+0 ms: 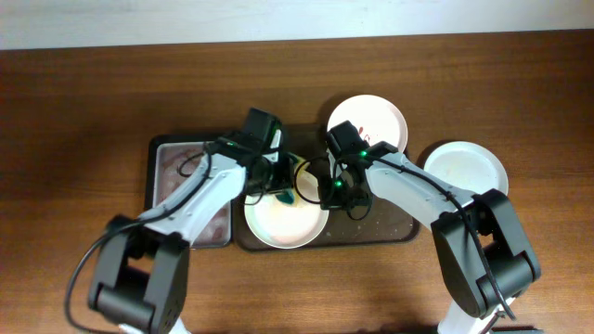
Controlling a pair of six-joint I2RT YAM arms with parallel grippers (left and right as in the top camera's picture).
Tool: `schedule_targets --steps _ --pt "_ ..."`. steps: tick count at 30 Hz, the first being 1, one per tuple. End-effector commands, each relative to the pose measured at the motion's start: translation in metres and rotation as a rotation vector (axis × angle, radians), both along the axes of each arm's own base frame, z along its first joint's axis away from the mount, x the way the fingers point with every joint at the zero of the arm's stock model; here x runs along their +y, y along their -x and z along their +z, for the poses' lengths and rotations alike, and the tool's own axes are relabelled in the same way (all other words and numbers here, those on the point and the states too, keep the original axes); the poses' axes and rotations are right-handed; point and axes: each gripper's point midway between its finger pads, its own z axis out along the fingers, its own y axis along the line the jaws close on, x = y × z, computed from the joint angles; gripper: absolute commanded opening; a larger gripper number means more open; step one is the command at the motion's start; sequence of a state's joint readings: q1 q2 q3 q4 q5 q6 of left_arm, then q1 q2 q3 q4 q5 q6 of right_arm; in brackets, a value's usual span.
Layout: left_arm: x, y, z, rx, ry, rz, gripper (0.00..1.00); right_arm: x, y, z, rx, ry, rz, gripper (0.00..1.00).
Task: Clean dirty plates on tray and stack at the side
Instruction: 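Scrub the held plate with the sponge in the left gripper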
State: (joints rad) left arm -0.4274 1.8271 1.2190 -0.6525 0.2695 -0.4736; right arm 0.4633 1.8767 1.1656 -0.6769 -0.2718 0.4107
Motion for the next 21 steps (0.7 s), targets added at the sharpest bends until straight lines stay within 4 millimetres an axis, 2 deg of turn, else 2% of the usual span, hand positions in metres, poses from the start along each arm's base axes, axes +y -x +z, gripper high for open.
schedule_targets --steps 1,4,7,9,12,14,17,19,21 --pt "0.000 0.014 -0.031 0.108 -0.036 0.037 0.00 0.000 -0.002 0.002 -0.004 -0.009 0.006 0.04" --pt "0.007 0.018 -0.045 0.129 -0.098 0.041 0.00 0.000 -0.002 0.002 -0.004 -0.009 0.005 0.04" --pt "0.038 0.007 -0.051 0.063 -0.266 0.087 0.00 0.000 -0.001 0.002 -0.003 -0.009 0.006 0.04" --pt "0.058 -0.006 -0.048 0.001 -0.368 0.124 0.00 0.000 -0.001 0.002 -0.004 -0.009 0.005 0.04" --pt "0.066 -0.021 -0.035 -0.030 -0.381 0.157 0.00 -0.001 -0.002 0.002 -0.004 -0.005 0.005 0.04" --pt "0.059 -0.028 -0.019 -0.012 -0.319 0.161 0.00 -0.001 -0.002 0.002 -0.005 -0.006 0.004 0.04" --pt "0.024 -0.025 0.002 0.038 -0.131 0.052 0.00 -0.001 -0.002 0.002 -0.005 -0.006 0.004 0.04" --pt "0.005 -0.014 0.007 0.083 -0.043 0.005 0.00 0.000 -0.002 0.002 -0.005 -0.006 0.004 0.04" --pt "0.000 -0.003 0.002 0.112 -0.049 -0.015 0.00 0.000 -0.002 0.002 -0.005 -0.006 0.004 0.04"
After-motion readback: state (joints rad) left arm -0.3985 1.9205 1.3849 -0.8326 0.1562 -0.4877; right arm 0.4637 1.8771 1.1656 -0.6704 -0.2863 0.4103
